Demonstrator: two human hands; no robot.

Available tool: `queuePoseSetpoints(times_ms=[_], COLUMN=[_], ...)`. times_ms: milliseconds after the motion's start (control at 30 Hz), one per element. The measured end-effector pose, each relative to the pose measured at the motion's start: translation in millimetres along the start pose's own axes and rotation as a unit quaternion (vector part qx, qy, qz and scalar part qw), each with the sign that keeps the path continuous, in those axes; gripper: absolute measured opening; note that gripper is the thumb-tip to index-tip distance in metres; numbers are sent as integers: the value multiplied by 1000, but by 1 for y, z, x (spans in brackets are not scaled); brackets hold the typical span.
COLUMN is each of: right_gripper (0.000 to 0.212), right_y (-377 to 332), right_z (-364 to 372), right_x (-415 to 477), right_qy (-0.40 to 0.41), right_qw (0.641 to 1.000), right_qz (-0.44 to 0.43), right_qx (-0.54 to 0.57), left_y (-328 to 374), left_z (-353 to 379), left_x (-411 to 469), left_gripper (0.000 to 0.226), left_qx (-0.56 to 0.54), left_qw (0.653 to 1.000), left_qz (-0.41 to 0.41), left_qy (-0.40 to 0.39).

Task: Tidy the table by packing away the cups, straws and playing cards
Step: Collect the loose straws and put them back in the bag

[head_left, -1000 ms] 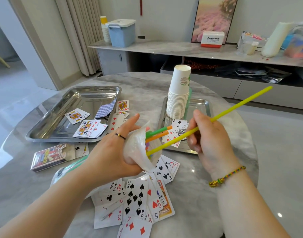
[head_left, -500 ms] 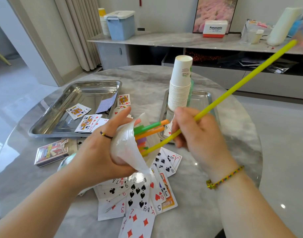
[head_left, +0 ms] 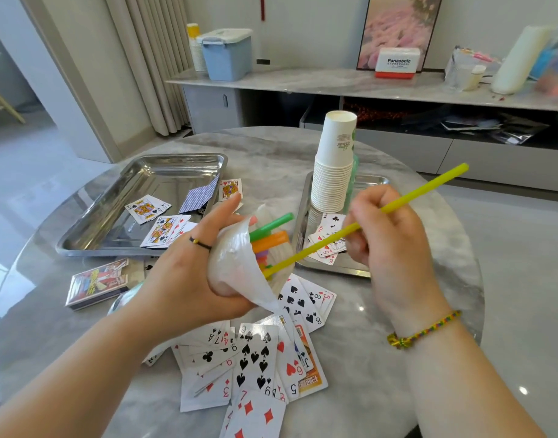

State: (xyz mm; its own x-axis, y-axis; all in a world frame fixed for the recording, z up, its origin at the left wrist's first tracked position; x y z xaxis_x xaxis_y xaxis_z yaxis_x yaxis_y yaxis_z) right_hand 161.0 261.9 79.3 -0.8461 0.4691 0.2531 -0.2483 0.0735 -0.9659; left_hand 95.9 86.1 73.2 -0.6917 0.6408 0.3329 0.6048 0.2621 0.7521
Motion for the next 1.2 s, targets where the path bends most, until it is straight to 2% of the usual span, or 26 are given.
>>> queuePoseSetpoints(times_ms=[133,200,267,300,367,400,467,567,633,700,767,833,1000,1133,1200], right_gripper=[28,19,16,24,32,27,13,33,35,26,15,21,38,48,49], right_y=[11,14,12,12,6,3,-1,7,11,6,-3,-7,3,16,18], right_z=[36,44,33,22,1,-6,-5,17,33,33,25,21,54,75,75], right_x=[-11,-14,-9,-5,2,4,2,-5,-10,-14,-15,-16,-26,-30,-30], right_qy=[-177,-193,-144,-98,-4,27,41,-3,-36,3,66,75,-52,-153,-187], right_qw=[972,967,982,991,999,999,997,995,990,975,963,959,939,913,915], right_qz=[-1,6,23,28,4,-18,-55,-64,-73,-126,-174,-201,-214,-186,-156], right_qx=[-155,-165,-122,-88,-46,-34,-38,-82,-116,-182,-197,-187,-264,-329,-323], left_y=[1,0,-4,-5,-8,-8,-9,-6,-5,-6,-8,-11,-9,-8,-10], left_z=[3,6,6,6,7,8,9,11,12,13,14,14,12,9,10], left_x=[5,6,6,6,7,7,9,11,13,14,15,15,17,18,17], left_gripper=[93,98,100,101,97,95,96,92,90,91,92,95,95,90,91], left_qx=[-18,-18,-12,-7,4,9,14,15,11,14,21,27,26,15,15], left_qw=[1000,1000,1000,1000,1000,1000,999,999,1000,1000,999,999,999,999,999], left_qz=[-4,0,-6,-11,-17,-20,-29,-28,-23,-20,-26,-31,-19,-31,-36], left_qy=[-6,-11,-11,-13,-18,-19,-23,-21,-14,-15,-19,-17,-2,1,-6])
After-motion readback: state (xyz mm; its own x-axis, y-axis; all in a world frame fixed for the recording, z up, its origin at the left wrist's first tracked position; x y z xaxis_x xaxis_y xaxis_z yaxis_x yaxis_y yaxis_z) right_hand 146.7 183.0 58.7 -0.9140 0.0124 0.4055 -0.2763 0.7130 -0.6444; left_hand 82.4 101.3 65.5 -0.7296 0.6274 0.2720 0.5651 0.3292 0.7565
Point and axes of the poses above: each hand's wrist, its own x-axis towards the middle knuckle, its own z-axis out of the palm, y = z × x, the point moved 6 cm from there along x, towards the middle knuckle, and after that the axes turned 8 degrees about -x, right-handed, at the moved point
